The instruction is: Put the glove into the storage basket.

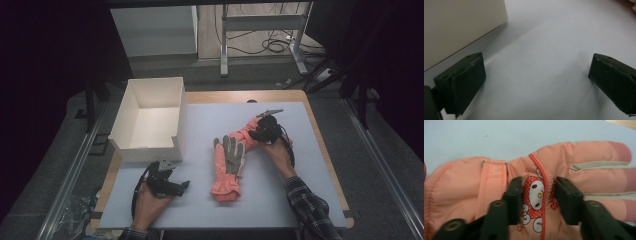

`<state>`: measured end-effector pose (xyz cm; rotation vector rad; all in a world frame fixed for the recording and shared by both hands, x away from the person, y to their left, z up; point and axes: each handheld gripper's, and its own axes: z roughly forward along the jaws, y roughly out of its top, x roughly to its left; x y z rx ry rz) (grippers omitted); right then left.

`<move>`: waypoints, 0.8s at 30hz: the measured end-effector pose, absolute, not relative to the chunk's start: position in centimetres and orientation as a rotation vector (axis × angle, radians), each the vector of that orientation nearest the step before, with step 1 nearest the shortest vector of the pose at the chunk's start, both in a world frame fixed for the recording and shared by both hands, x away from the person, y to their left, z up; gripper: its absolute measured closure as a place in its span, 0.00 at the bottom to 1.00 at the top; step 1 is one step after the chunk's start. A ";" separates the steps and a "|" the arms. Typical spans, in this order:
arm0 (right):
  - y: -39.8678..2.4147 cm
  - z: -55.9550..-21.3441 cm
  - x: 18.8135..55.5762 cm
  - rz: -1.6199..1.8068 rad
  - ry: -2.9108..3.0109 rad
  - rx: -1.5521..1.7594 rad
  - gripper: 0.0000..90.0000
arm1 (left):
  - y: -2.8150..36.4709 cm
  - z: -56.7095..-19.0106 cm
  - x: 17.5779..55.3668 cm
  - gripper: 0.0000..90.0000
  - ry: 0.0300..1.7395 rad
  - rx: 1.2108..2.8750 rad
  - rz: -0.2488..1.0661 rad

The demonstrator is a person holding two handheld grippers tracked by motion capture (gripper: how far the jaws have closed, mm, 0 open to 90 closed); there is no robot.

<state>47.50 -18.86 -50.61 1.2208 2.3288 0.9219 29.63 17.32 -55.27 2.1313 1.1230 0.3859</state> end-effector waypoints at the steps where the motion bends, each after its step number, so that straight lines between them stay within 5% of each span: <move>1: -18.8 -50.7 47.5 0.918 2.322 1.220 0.75 | 17.3 -55.3 29.6 0.01 1.123 2.131 0.386; 8: -19.1 -50.3 47.4 0.927 2.316 1.225 0.95 | 17.3 -55.3 29.6 0.01 1.124 2.130 0.384; 24: -22.1 -48.6 49.6 0.903 2.302 1.164 0.97 | 17.3 -55.3 29.6 0.01 1.123 2.131 0.385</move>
